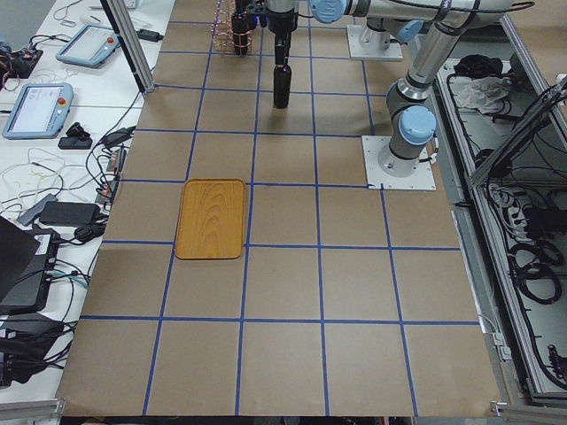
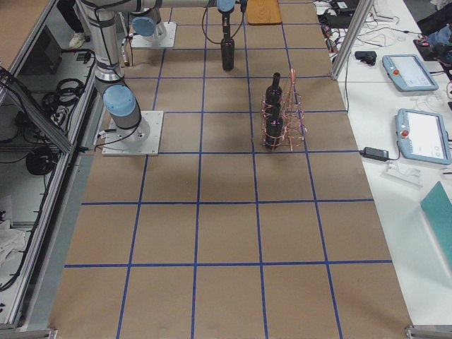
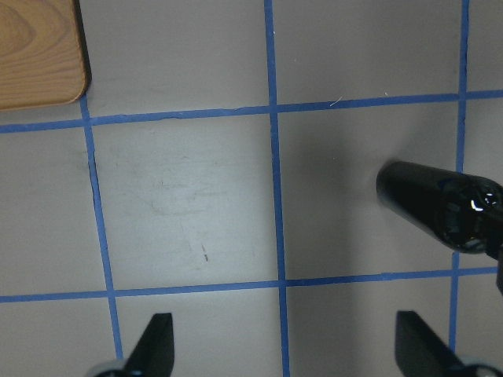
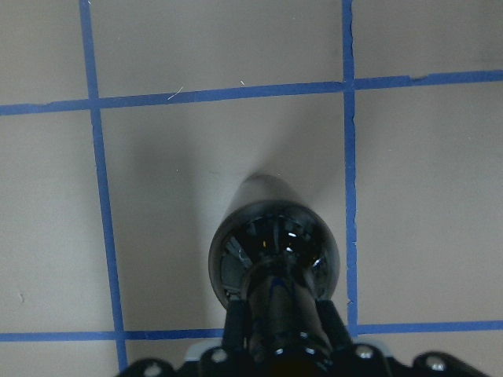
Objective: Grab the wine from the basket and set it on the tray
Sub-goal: 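Carry the bottle toward the table center and stand it upright, then release the bottle and raise the right gripper while the left gripper approaches it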
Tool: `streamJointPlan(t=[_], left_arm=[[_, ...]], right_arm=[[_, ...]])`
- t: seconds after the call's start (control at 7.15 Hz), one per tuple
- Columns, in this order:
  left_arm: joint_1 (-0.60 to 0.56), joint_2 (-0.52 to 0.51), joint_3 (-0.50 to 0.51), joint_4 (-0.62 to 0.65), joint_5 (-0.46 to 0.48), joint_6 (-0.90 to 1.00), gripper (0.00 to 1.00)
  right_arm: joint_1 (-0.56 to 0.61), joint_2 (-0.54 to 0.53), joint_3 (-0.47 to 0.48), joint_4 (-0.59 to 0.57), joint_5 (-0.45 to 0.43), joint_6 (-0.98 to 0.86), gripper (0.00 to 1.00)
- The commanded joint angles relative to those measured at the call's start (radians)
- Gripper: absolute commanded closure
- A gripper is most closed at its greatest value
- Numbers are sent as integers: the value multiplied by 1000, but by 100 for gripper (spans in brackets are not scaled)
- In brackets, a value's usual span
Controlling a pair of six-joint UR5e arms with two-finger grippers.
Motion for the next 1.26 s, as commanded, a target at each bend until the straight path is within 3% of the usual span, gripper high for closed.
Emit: streamJointPlan(t=[0.0,0.14,0.42,0.7,1.12], left_arm=[[0,0,0,1,-1,0,0],[0,0,0,1,-1,0,0],[-2,0,0,6,-4,-10,0],[-5,-15,3,10,-14,-41,0],[-171,-72,5,114,-16,-264,0]], right_arm=[[4,-3,-7,-12,-14,-8,11],[0,-9,-11,-15,-61,-12,2],[-57,-20,-57,-21,-108,-98,0],[-214,-40,-87,-20,-88,-222,0],[-393,-55,-88,-15,-85,-346,0]])
